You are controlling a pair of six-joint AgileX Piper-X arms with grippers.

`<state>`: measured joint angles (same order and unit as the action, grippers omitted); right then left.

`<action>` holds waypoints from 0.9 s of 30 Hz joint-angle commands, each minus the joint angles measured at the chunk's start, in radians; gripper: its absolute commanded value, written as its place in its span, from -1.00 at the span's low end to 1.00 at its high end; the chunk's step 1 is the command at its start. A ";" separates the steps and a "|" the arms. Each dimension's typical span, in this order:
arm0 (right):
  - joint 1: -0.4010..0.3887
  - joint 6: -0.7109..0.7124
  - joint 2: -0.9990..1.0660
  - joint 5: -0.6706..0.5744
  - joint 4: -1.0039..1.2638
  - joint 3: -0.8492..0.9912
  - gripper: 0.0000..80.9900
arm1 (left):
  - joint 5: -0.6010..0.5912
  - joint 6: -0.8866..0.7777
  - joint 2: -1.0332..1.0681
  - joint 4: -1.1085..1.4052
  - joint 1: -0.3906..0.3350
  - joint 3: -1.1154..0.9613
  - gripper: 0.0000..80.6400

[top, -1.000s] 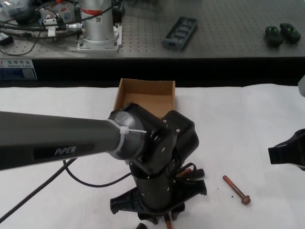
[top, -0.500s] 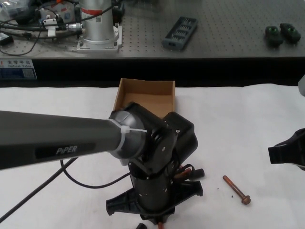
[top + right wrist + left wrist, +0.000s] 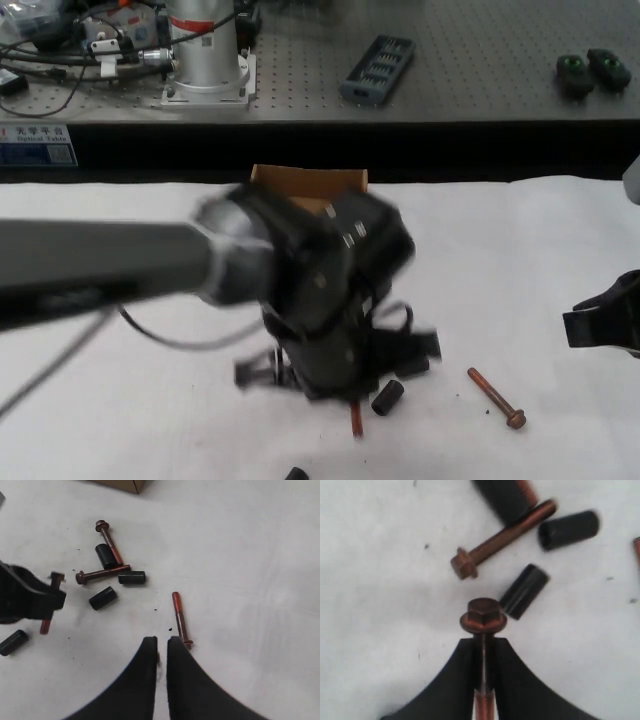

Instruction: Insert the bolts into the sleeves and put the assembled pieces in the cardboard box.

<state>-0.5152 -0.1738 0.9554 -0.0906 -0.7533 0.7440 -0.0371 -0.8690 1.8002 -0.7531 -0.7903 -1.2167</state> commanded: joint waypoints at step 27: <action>-0.246 -0.716 0.595 -0.044 0.289 0.110 -0.49 | 0.183 0.466 -1.019 0.497 0.098 0.678 -0.99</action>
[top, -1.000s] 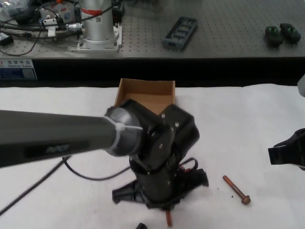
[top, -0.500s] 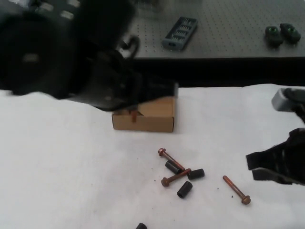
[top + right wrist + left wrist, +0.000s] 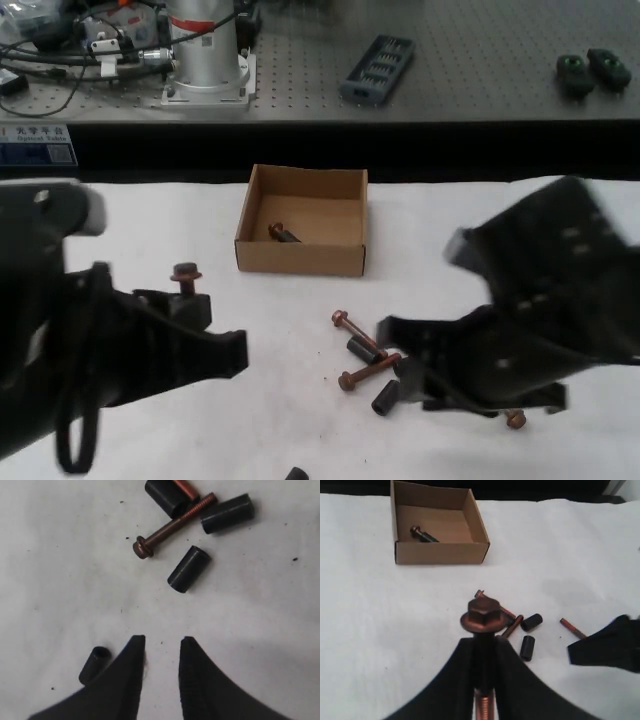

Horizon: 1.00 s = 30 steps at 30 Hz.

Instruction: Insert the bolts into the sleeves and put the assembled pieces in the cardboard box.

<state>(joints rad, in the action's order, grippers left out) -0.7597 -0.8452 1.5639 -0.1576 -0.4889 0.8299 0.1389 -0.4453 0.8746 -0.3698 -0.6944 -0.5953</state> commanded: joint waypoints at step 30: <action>0.059 -0.381 0.216 0.101 -0.263 0.305 -0.24 | 0.007 0.183 -0.312 0.137 0.002 0.079 -0.99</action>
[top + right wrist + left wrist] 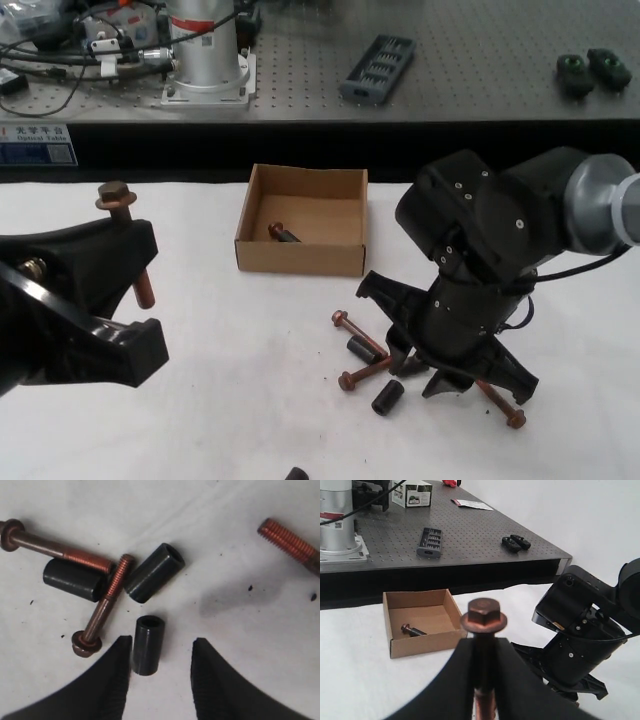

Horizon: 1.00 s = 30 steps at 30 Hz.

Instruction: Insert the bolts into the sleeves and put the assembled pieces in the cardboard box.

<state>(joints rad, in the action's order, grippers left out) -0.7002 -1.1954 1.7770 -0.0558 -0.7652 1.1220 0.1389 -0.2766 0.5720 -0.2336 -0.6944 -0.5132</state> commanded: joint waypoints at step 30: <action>-0.056 -0.090 0.102 -0.029 0.096 0.014 -0.43 | 0.007 0.014 -0.076 -0.004 0.002 -0.003 -0.99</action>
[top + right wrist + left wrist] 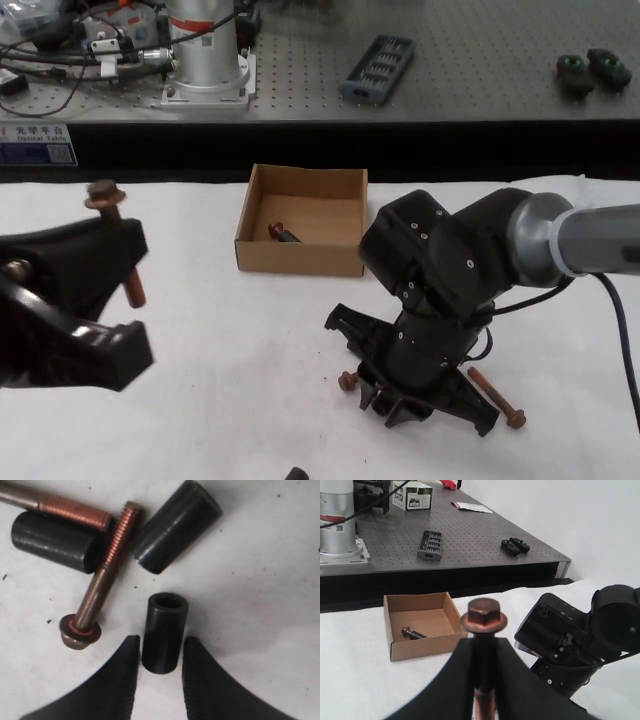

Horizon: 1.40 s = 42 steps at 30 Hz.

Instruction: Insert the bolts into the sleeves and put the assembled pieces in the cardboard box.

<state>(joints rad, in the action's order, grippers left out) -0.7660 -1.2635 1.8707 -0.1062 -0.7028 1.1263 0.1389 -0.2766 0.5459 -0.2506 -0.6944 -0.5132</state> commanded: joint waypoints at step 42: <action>0.074 1.121 -0.019 0.052 -0.259 -0.019 -0.94 | -0.034 0.014 -0.014 -0.083 0.002 -0.003 -0.99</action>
<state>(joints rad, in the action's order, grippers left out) -0.7022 -0.2204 1.8384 -0.0949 -0.8849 1.1290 0.1301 -0.2702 0.5019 -0.3548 -0.6944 -0.5132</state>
